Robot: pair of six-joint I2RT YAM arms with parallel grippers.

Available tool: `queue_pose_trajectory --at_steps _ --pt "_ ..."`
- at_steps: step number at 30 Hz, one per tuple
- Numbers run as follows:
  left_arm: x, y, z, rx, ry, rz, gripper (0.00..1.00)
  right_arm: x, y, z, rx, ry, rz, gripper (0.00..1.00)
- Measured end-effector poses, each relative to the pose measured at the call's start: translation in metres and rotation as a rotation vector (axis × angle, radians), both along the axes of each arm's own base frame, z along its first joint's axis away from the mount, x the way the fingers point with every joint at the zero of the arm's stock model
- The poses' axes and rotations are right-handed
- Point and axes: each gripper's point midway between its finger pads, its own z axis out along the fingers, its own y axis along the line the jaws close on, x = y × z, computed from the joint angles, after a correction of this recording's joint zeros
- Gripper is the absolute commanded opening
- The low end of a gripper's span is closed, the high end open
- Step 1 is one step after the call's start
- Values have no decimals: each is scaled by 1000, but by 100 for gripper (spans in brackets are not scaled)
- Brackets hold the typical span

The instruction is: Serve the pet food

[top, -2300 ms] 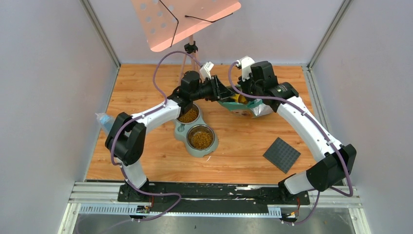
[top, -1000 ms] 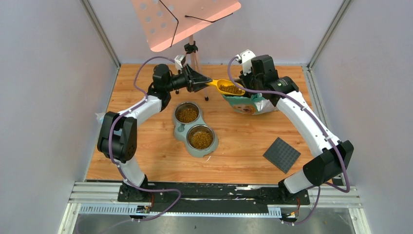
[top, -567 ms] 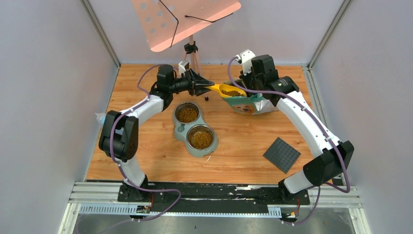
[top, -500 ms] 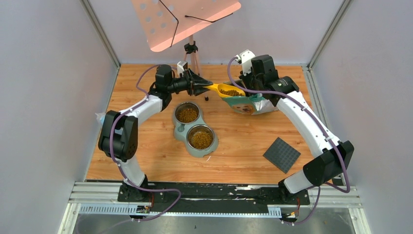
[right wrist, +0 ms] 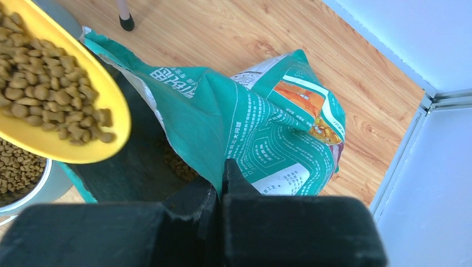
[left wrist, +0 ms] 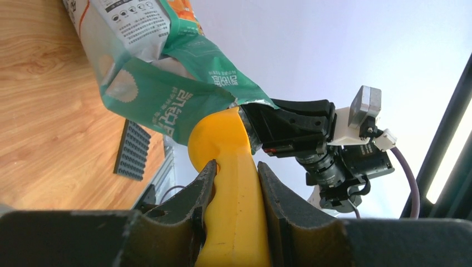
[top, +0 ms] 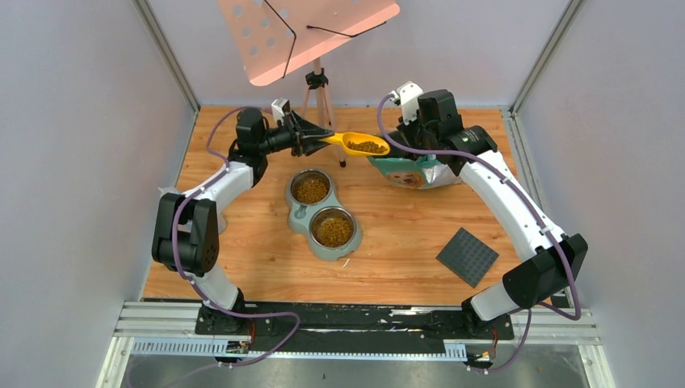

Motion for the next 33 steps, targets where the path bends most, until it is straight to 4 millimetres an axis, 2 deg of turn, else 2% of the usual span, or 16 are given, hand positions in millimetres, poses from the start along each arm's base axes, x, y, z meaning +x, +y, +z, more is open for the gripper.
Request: queue_pose_trajectory --at_steps 8,14,17,25,33 --pt "-8 31 -6 8 17 65 0 1 -2 1 -6 -5 -2 0" --pt "-25 61 -9 27 -2 116 0 3 -2 2 -8 -13 -3 0" --pt "-38 71 -18 40 -10 120 0 4 -2 1 -6 -16 -5 0" --pt "-74 103 -58 68 50 133 0 5 -1 2 -3 -22 -3 0" --pt "-121 118 -72 124 6 126 0 5 0 2 1 -25 4 0"
